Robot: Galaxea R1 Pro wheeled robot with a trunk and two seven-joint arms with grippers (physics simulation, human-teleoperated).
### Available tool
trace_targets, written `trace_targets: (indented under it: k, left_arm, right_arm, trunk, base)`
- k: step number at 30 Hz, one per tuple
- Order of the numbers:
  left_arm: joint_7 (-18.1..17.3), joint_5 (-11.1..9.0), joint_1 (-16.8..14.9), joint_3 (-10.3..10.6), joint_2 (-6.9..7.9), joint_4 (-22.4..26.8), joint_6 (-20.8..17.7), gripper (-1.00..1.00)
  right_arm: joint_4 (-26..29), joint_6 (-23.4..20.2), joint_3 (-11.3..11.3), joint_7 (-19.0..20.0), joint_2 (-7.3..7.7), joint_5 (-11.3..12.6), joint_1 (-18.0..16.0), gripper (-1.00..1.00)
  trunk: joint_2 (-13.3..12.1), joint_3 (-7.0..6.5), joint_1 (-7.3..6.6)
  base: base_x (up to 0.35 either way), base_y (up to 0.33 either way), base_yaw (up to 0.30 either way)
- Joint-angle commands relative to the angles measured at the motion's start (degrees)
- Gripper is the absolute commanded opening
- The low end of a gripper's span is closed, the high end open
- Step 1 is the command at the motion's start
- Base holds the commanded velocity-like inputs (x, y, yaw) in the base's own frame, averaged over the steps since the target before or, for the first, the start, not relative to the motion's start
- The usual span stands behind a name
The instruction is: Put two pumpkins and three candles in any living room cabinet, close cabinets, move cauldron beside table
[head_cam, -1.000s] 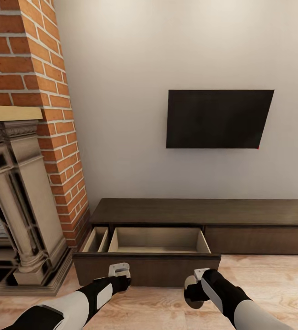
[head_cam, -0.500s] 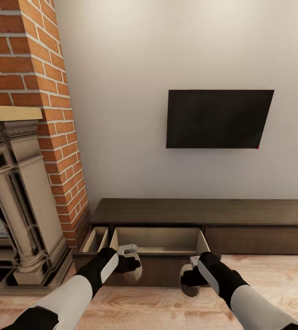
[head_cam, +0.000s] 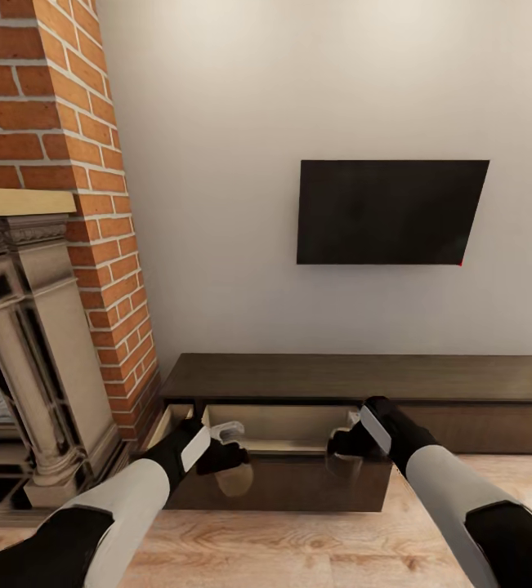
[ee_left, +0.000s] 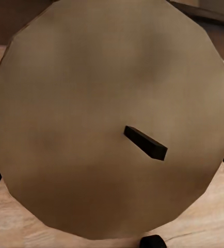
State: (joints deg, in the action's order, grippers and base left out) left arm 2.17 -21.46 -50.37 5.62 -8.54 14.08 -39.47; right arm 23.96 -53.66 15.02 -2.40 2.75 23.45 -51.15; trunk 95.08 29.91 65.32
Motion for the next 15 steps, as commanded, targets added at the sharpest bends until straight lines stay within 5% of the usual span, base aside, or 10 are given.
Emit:
trace_targets:
  k: [1, 15]
  left_arm:
    - [0.88, -0.46, -0.39, 0.47, -0.36, 0.12, -0.36, -1.0]
    - [2.46, -0.36, -1.05, 0.69, -1.46, 0.82, 6.08, -1.0]
  right_arm:
    - [-0.2, -0.09, 0.5, -0.31, 0.07, 0.51, -0.5, -1.0]
    - [-0.42, 0.45, 1.47, 0.12, -0.33, 0.37, -1.31, -1.0]
  trunk:
    - [0.03, 0.07, 0.0]
    - [0.03, 0.07, 0.0]
  base:
    - [0.0, 0.0, 0.0]
    - [0.0, 0.0, 0.0]
